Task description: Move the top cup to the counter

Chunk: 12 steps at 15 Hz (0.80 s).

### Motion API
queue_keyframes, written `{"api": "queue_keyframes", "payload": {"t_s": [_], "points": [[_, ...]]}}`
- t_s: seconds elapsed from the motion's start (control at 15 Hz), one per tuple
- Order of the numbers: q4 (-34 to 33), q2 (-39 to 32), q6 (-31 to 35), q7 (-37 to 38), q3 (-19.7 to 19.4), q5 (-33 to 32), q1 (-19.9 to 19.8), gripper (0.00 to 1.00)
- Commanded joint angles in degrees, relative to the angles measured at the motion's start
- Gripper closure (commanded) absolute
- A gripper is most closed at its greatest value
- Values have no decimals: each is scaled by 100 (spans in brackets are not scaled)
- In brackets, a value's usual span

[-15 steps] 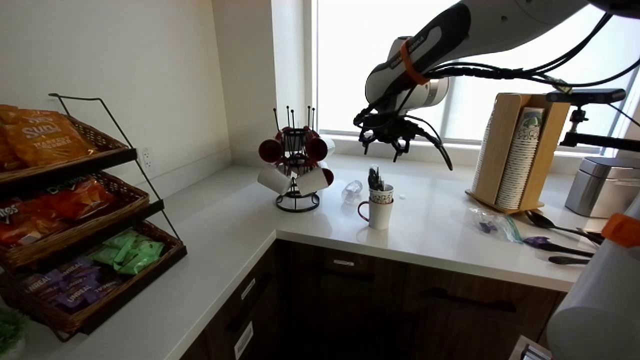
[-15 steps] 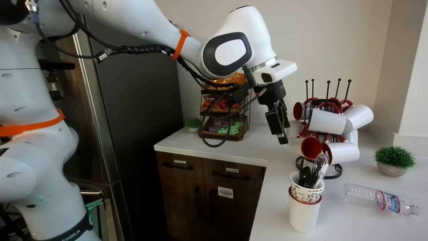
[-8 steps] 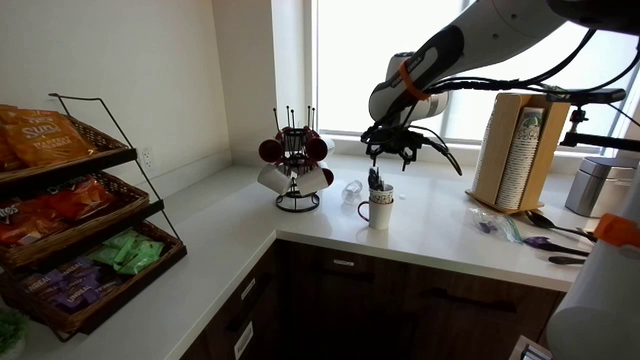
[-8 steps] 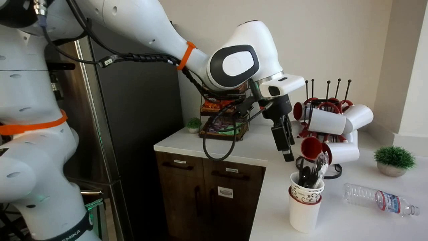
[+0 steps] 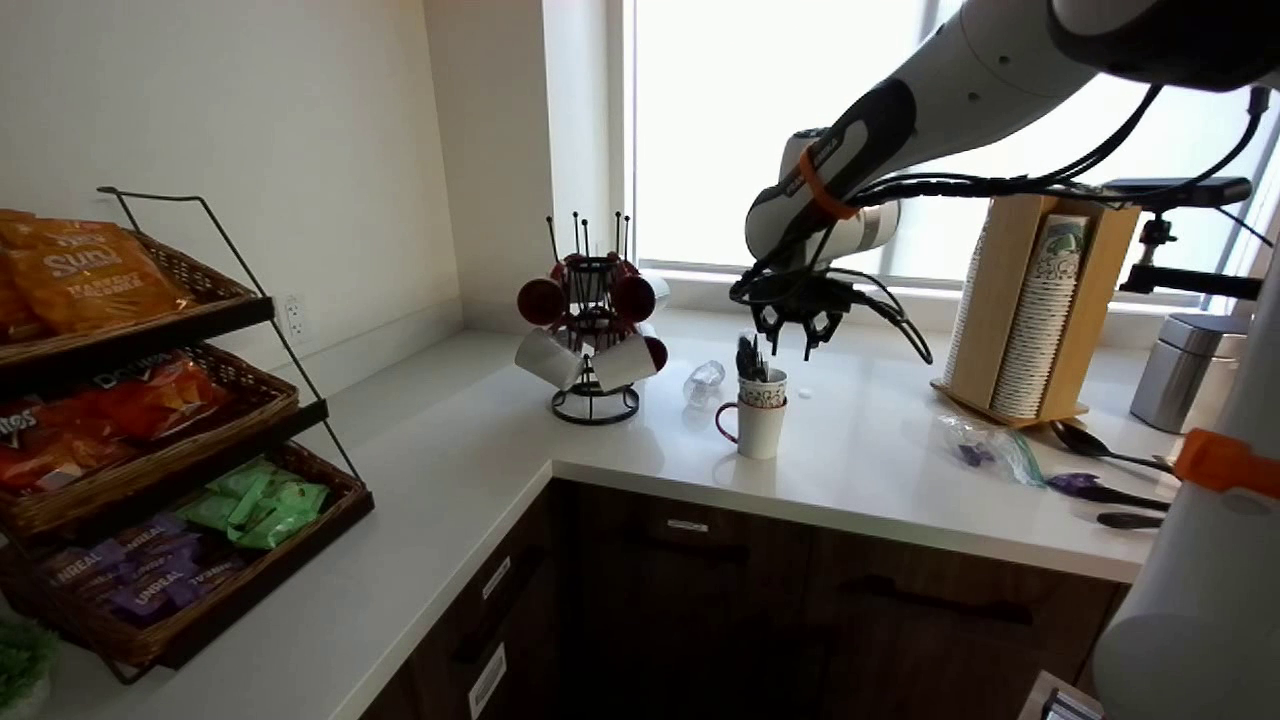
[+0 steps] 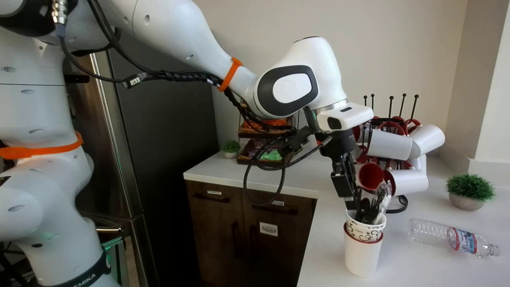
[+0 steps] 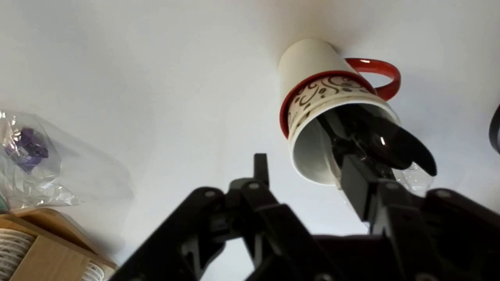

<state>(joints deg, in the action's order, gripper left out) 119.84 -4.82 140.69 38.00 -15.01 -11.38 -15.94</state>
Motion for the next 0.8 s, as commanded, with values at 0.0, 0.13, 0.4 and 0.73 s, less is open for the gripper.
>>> {"api": "queue_keyframes", "payload": {"t_s": [0.0,0.13,0.4,0.73], "points": [[-127,-242,-5,214,-80,106,99,65],[-151,-335,-3,264,-74,161,126,64],[-239,-503,-63,362,-101,189,182,60],[-334,-641,-66,457,-147,281,205,73]]}}
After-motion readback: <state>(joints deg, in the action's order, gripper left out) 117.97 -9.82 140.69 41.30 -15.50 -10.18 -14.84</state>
